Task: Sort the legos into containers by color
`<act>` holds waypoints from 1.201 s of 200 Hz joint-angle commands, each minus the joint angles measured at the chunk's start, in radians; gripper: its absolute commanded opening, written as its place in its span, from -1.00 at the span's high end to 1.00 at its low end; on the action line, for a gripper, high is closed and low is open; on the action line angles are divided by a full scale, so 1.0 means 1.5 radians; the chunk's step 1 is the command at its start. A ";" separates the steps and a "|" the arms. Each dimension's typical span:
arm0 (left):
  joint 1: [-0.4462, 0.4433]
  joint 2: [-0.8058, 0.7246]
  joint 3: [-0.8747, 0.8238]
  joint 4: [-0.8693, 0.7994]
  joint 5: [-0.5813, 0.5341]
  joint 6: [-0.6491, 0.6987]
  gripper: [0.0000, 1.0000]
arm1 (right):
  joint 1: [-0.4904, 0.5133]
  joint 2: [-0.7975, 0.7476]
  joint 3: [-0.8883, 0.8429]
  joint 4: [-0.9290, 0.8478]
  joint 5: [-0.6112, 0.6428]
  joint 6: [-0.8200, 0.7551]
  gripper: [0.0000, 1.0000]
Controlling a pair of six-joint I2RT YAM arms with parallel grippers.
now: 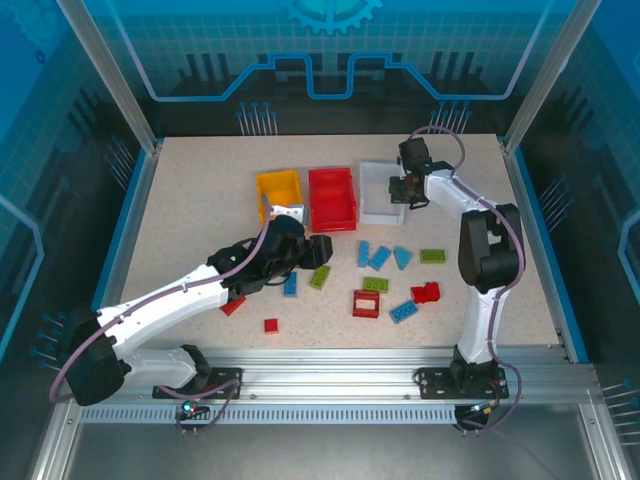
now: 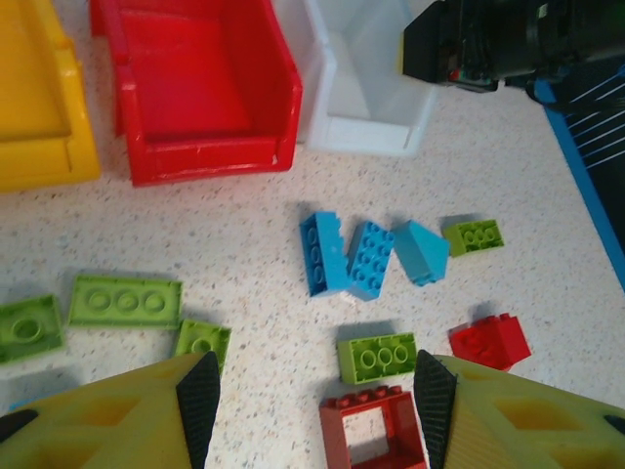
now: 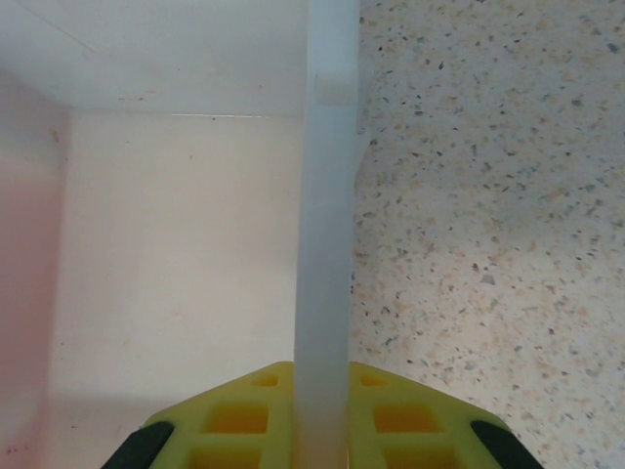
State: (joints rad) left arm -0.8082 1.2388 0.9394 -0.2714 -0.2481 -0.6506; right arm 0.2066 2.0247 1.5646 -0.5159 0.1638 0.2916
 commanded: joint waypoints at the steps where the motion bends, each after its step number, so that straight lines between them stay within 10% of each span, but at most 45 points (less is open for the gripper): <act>1: -0.005 -0.011 0.018 -0.072 -0.027 -0.026 -0.18 | 0.009 0.010 0.023 -0.014 -0.017 -0.001 0.70; 48: 0.017 -0.046 0.027 -0.186 -0.059 -0.058 -0.18 | 0.011 -0.054 0.005 -0.031 -0.010 -0.003 0.03; 97: 0.149 -0.070 0.051 -0.309 -0.014 -0.032 -0.25 | 0.052 -0.269 -0.081 -0.046 -0.011 0.023 -0.17; 196: 0.365 0.125 0.075 -0.310 0.077 0.213 -0.46 | 0.533 -0.583 -0.398 0.059 -0.007 0.224 -0.56; 240: 0.401 0.263 0.108 -0.259 0.089 0.250 -0.42 | 0.588 -0.575 -0.438 0.080 0.021 0.264 -0.58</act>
State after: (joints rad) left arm -0.2279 1.5600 1.0477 -0.7082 -0.1448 -0.3496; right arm 1.0771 1.1770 0.9257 -0.4477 0.1486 0.6239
